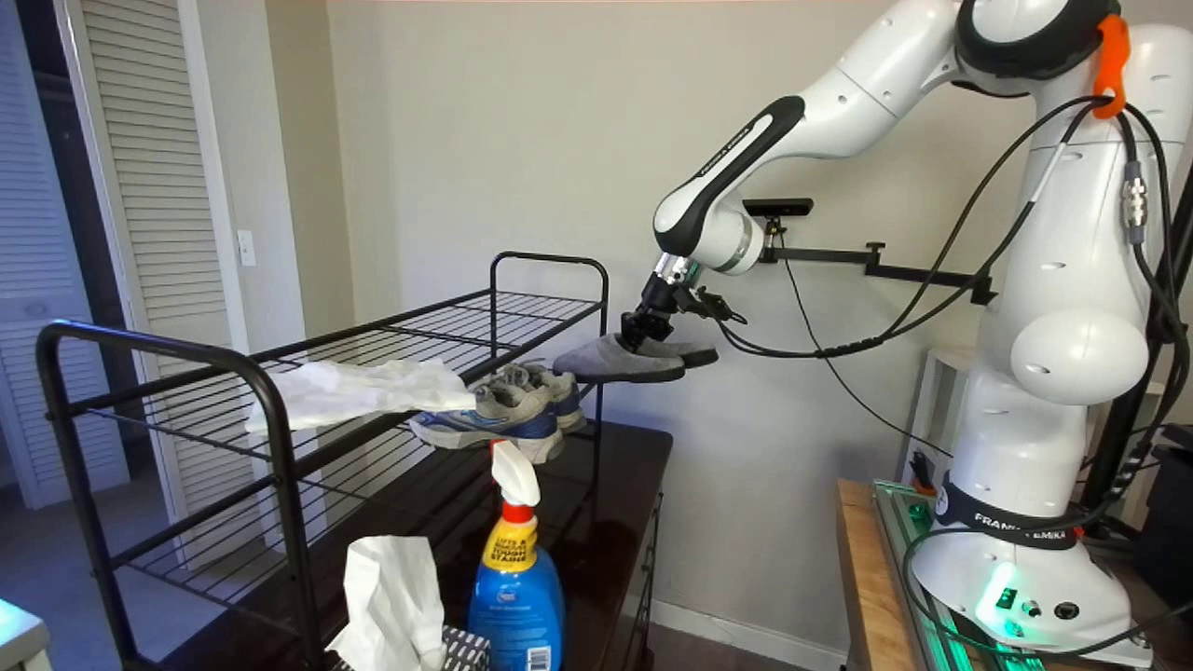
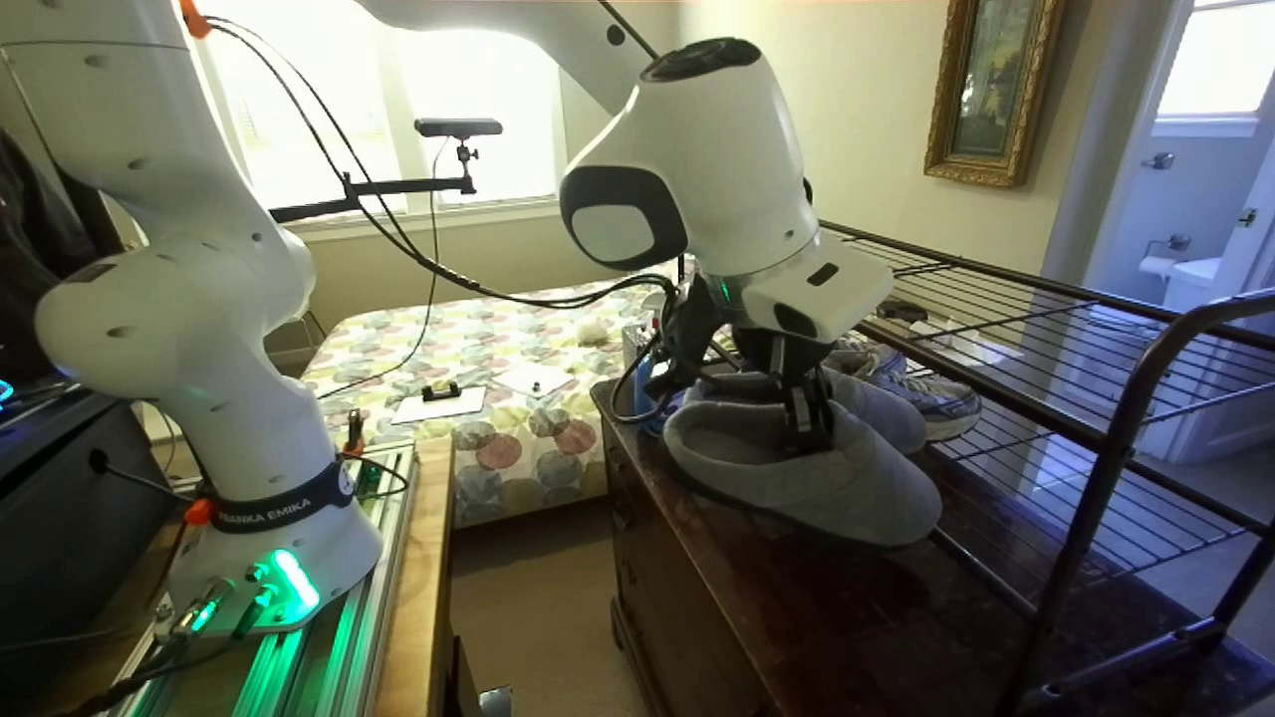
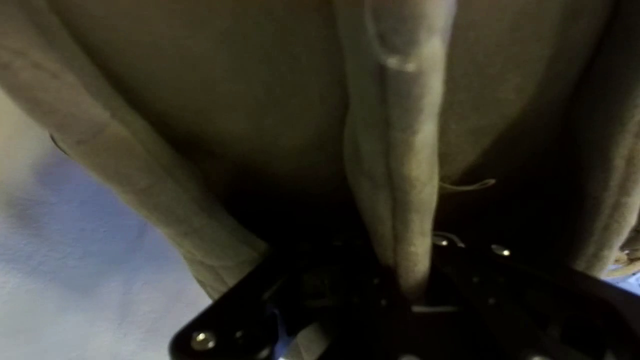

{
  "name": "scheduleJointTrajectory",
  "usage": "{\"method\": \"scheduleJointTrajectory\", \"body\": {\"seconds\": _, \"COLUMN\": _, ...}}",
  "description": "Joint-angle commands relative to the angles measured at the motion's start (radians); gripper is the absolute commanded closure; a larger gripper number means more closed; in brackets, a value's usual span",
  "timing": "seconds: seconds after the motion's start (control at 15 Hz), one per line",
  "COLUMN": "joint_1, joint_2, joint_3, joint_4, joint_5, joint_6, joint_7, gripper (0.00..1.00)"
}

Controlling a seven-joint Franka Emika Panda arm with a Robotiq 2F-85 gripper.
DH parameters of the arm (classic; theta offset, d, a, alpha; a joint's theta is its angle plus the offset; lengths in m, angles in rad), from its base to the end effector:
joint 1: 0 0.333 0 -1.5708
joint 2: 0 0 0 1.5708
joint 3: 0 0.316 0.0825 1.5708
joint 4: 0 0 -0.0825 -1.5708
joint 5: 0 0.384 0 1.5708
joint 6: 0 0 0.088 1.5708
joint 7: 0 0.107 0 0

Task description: Remove the grey slippers from the top rack and put them on the bottom rack

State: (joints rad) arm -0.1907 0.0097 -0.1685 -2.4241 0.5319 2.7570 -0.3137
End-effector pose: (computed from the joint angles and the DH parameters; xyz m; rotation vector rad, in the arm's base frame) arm 0.4710 -0.1993 0.3329 -2.8379 0.7373 -0.5741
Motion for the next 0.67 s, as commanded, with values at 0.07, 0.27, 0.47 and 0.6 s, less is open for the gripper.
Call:
{"method": "scheduleJointTrajectory", "body": {"seconds": 0.07, "joint_1": -0.003, "joint_2": 0.064, "joint_3": 0.002, "joint_4": 0.058, "joint_5": 0.111, "joint_6": 0.004, "joint_7": -0.106, "gripper": 0.97}}
{"method": "scheduleJointTrajectory", "body": {"seconds": 0.27, "joint_1": -0.002, "joint_2": 0.038, "joint_3": -0.001, "joint_4": 0.019, "joint_5": 0.075, "joint_6": 0.0, "joint_7": -0.08, "gripper": 0.89}}
{"method": "scheduleJointTrajectory", "body": {"seconds": 0.47, "joint_1": -0.004, "joint_2": 0.05, "joint_3": 0.0, "joint_4": 0.026, "joint_5": 0.094, "joint_6": -0.008, "joint_7": -0.092, "gripper": 0.97}}
{"method": "scheduleJointTrajectory", "body": {"seconds": 0.6, "joint_1": -0.002, "joint_2": 0.061, "joint_3": 0.009, "joint_4": 0.025, "joint_5": 0.151, "joint_6": 0.023, "joint_7": -0.117, "gripper": 0.97}}
